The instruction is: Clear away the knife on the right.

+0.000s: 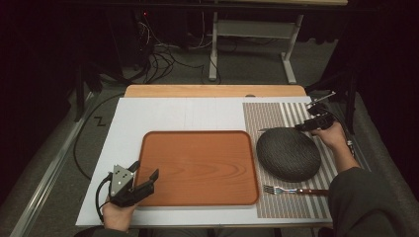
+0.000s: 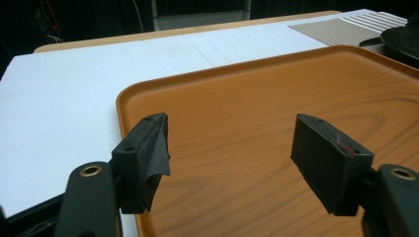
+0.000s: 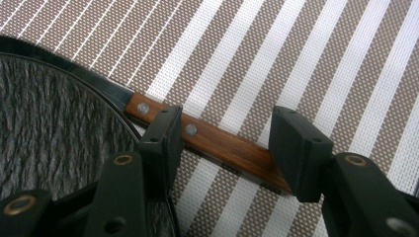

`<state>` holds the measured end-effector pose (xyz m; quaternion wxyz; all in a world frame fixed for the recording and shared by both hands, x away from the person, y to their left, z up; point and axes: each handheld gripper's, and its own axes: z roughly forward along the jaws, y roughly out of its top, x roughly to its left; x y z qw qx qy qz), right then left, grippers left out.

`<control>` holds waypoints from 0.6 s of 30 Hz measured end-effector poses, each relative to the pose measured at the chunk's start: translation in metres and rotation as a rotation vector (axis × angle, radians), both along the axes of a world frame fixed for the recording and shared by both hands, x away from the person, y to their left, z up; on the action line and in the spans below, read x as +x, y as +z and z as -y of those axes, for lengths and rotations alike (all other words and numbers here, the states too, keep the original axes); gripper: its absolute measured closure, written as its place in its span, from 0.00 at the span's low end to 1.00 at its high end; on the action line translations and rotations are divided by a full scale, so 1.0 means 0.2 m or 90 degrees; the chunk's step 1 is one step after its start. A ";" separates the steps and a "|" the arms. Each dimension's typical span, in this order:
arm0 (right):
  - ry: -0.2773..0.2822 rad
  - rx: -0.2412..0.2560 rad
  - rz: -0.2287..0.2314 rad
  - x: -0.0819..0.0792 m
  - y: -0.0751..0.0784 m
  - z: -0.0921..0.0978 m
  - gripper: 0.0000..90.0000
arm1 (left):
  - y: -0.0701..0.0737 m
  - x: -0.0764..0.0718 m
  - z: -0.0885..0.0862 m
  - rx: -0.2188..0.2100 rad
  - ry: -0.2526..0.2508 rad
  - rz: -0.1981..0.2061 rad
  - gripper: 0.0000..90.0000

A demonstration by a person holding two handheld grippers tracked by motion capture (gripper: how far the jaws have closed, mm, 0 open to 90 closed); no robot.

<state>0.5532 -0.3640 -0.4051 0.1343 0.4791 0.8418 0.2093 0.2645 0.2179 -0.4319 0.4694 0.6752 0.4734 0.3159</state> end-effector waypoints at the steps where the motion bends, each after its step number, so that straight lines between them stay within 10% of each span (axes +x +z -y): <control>1: 0.000 0.000 -0.003 0.00 0.00 0.00 0.55 | 0.00 0.00 0.00 0.000 0.000 0.000 0.34; 18: -0.004 0.003 -0.024 -0.02 0.00 0.04 0.62 | 0.00 0.00 0.00 0.000 -0.001 0.001 0.34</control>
